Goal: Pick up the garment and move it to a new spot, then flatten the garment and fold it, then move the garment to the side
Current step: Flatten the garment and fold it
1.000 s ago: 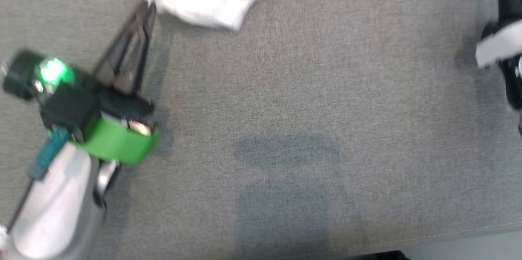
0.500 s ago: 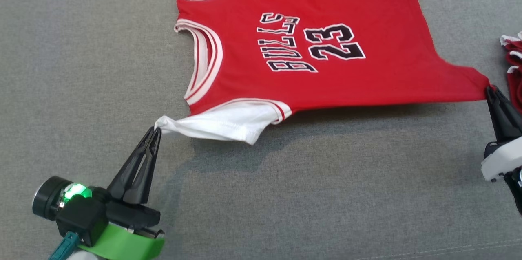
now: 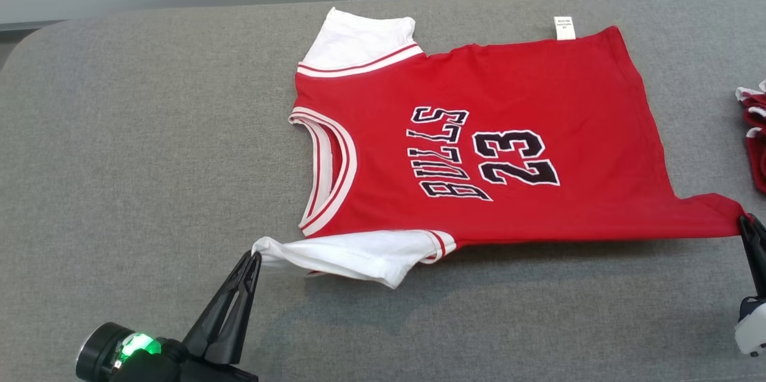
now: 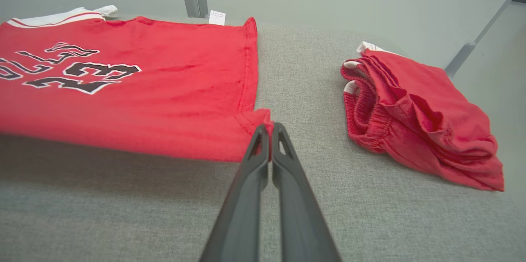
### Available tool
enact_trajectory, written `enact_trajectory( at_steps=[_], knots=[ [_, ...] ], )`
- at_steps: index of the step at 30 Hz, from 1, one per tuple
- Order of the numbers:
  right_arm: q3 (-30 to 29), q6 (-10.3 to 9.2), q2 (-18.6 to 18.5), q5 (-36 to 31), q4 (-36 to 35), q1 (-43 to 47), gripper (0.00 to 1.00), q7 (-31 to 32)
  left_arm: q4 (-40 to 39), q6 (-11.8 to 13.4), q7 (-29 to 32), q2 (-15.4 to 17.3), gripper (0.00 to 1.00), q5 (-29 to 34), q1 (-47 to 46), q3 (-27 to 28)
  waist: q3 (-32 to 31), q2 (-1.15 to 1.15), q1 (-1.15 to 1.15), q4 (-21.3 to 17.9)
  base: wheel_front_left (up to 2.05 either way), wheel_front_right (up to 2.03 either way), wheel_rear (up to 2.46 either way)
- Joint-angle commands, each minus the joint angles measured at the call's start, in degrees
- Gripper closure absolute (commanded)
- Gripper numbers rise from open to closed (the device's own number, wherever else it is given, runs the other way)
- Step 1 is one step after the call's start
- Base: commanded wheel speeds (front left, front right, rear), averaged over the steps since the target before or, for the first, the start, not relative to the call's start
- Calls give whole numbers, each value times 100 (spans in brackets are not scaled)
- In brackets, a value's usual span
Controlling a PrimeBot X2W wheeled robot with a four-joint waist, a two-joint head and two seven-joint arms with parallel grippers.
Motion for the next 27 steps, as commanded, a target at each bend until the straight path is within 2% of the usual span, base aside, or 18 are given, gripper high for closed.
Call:
enact_trajectory(
  at_steps=[1, 6, 12, 17, 27],
  knots=[
    [-66, -13, -8, 15, -22, 27, 100, -23, 2, 16, 1, -19, 100, 8, -22, 15, 42, 0, 1, -20, 0, 0, 0],
    [-196, -12, 227, -103, 308, -411, 100, 394, 309, 16, 1, -153, 100, -299, -486, -266, 132, 0, 1, -73, 0, 0, 0],
    [-69, -12, 536, -544, 846, -1246, 100, 973, 1106, 15, 1, -295, 100, -421, -1271, -575, 337, 0, 1, -91, 0, 0, 0],
    [-52, -12, 770, -834, 1287, -1868, 100, 1123, 1749, 15, 1, -419, 100, -204, -1913, -623, 507, 0, 1, -67, 0, 0, 0],
    [-14, -12, 999, -1028, 1797, -2689, 100, 1170, 2140, 15, 1, -633, 100, 46, -2608, -501, 712, 0, 1, -67, 0, 0, 0]
  ],
)
